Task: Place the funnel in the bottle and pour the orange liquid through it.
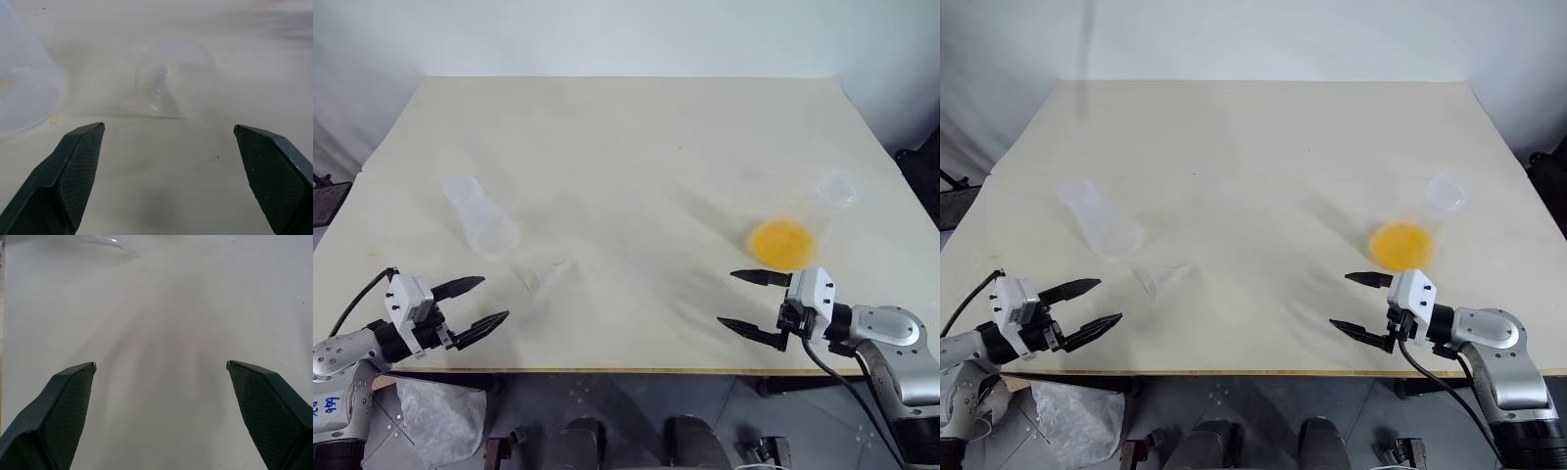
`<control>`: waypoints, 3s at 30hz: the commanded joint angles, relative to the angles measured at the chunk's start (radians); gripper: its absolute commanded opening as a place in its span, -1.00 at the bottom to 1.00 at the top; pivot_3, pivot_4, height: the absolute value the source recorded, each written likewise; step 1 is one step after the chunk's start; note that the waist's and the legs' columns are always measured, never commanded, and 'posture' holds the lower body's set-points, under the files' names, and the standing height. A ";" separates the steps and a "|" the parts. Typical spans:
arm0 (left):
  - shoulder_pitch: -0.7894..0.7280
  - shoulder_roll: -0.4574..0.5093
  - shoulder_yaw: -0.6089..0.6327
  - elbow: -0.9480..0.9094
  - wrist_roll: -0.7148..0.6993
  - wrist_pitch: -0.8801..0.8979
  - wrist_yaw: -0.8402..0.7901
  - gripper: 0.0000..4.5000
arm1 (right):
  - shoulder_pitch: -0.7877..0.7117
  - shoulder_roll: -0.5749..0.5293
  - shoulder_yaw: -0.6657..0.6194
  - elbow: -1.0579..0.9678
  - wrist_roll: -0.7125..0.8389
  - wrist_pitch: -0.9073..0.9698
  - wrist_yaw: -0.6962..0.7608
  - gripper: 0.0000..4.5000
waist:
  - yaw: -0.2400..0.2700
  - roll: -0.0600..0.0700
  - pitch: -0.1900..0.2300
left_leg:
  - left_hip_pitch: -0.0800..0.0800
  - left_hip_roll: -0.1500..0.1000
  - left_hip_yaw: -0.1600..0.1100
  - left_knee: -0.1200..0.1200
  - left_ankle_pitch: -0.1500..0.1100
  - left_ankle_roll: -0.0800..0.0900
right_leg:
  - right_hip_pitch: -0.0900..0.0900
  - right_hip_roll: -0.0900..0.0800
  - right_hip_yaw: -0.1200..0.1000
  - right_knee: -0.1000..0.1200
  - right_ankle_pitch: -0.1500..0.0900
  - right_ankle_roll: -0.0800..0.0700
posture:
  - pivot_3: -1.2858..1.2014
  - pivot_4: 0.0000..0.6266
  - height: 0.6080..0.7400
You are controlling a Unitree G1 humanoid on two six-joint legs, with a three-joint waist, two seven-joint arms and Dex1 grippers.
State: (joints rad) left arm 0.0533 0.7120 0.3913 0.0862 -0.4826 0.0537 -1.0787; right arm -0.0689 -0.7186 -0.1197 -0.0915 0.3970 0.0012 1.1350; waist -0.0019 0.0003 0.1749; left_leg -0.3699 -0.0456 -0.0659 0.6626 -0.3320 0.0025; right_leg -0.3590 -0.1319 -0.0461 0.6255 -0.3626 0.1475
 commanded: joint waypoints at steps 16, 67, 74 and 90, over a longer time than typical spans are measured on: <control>0.045 0.016 0.150 -0.047 -0.038 0.087 0.172 1.00 | -0.093 0.013 0.023 0.039 0.004 -0.011 0.008 0.99 | -0.007 0.000 0.000 | 0.000 0.001 0.000 0.000 0.000 0.000 | 0.000 0.001 0.000 0.001 0.000 0.000 | 0.03 -0.52 1.00; -0.929 0.050 -0.094 0.941 0.157 -0.138 -0.016 0.25 | -0.058 0.069 0.057 -0.302 0.034 0.146 -0.184 1.00 | -0.003 -0.005 0.003 | -0.001 -0.003 -0.004 0.003 0.000 -0.001 | -0.003 0.001 -0.008 0.015 0.000 0.000 | 0.03 -0.52 1.00; -0.925 0.071 -0.083 0.893 0.144 -0.110 -0.076 0.23 | -0.066 0.058 0.053 -0.297 0.046 0.153 -0.172 1.00 | -0.003 -0.005 0.003 | -0.001 -0.003 -0.004 0.003 0.000 -0.001 | -0.003 0.001 -0.008 0.016 0.000 0.000 | 0.03 -0.52 1.00; -1.009 -0.130 -0.283 0.484 0.132 0.115 -0.222 0.23 | -0.070 0.031 0.023 -0.264 0.088 0.155 -0.111 1.00 | 0.000 -0.008 0.005 | -0.002 -0.004 -0.006 0.005 0.000 0.000 | -0.001 0.000 -0.008 0.016 0.000 0.000 | 0.03 -0.52 1.00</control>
State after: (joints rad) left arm -0.9194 0.5935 0.1308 0.6269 -0.3343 0.1565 -1.2880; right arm -0.1429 -0.6771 -0.0550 -0.3419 0.4520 0.1564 1.0201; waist -0.0015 -0.0073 0.1795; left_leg -0.3719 -0.0497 -0.0721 0.6676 -0.3323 0.0022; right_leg -0.3604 -0.1318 -0.0546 0.6418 -0.3628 0.1472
